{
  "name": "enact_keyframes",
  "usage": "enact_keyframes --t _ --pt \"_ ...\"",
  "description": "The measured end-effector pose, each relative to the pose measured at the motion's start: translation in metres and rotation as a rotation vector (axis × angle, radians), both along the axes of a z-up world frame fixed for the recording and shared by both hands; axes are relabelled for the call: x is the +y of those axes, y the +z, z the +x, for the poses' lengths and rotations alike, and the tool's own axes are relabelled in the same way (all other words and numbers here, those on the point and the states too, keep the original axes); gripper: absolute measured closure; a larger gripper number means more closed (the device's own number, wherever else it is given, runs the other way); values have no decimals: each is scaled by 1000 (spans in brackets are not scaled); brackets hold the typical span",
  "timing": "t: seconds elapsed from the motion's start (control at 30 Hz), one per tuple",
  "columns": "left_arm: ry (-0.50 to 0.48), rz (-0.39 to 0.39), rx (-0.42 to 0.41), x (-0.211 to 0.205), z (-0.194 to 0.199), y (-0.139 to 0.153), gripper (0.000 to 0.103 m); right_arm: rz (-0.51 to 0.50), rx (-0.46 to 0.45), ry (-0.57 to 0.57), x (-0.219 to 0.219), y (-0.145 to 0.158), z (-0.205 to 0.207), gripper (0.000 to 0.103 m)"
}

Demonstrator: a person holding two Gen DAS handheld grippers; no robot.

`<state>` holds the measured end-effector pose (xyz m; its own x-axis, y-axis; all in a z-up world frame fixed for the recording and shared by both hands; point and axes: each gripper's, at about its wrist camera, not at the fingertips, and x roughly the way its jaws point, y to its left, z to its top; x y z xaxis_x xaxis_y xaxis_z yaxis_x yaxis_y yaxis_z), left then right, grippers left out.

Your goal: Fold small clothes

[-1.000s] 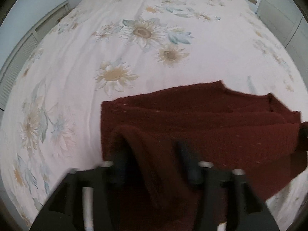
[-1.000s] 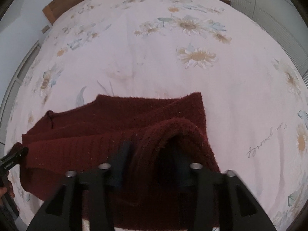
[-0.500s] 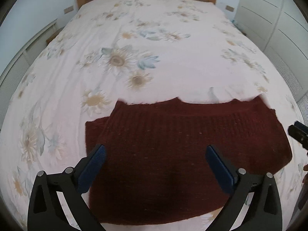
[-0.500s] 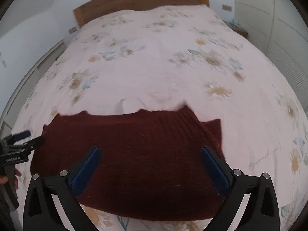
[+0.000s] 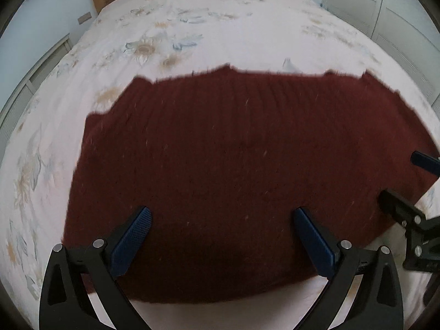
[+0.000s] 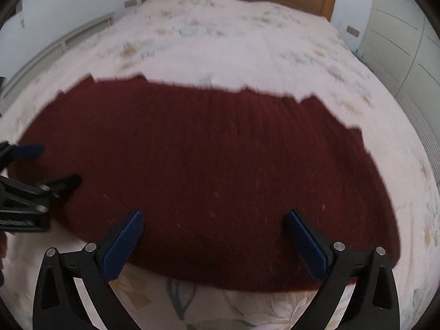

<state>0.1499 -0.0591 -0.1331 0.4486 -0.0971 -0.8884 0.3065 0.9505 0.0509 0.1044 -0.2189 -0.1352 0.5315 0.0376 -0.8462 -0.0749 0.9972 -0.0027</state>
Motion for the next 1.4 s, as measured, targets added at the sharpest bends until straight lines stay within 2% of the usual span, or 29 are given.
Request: enact_keyframes --t 0.13,0.4,0.9,1.03,1.2,1.4 --pt "22 -22 -14 19 -6 -4 1 42 -5 -45 -24 -4 -6 1" --pt "49 -64 -8 56 -13 -8 1 44 9 -149 -83 -5 -17 1" --pt "122 -74 -29 52 -13 -15 1 38 17 -135 -88 -14 -18 0" --pt "123 -59 -8 48 -9 -9 1 48 10 -147 -83 -1 -23 0" --pt "169 -116 45 56 -5 8 1 25 1 -122 -78 21 -37 0" --pt "205 -173 31 89 4 45 1 17 -33 -130 -89 46 -56 0"
